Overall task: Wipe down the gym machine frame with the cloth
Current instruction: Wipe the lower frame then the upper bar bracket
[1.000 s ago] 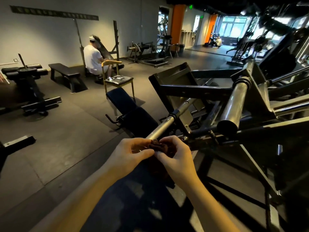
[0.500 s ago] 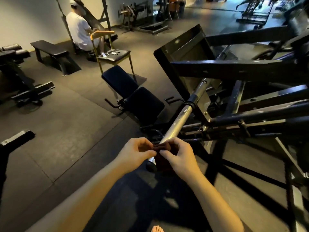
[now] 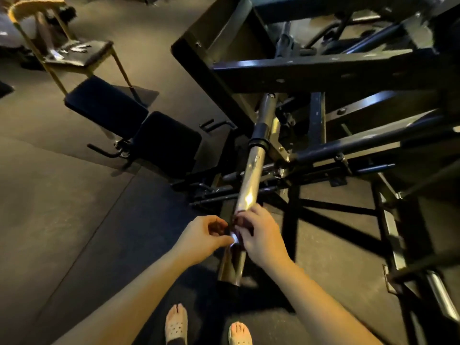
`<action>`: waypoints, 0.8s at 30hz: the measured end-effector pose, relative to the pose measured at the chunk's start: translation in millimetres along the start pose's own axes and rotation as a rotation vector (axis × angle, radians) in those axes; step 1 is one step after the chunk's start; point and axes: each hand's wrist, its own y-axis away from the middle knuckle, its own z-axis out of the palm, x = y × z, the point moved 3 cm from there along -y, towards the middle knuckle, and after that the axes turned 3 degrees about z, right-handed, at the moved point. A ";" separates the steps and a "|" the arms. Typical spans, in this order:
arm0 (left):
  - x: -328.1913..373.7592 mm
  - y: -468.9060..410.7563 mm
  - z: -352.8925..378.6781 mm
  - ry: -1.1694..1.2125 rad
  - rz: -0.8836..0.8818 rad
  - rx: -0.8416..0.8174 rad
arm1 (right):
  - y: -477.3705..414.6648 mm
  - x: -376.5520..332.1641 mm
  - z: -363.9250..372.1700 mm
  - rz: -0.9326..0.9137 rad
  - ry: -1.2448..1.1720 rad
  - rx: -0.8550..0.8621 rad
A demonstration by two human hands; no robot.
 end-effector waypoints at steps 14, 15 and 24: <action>3.2 -71.4 -14.1 -0.018 0.180 -0.294 | -17.3 -9.3 -4.3 0.203 0.141 0.019; 4.9 -74.6 -16.4 -0.015 0.192 -0.285 | -34.6 -6.0 -3.7 0.205 0.176 0.036; 31.3 -135.4 -24.4 0.013 0.175 -0.227 | -141.6 22.6 -11.3 0.236 0.178 0.190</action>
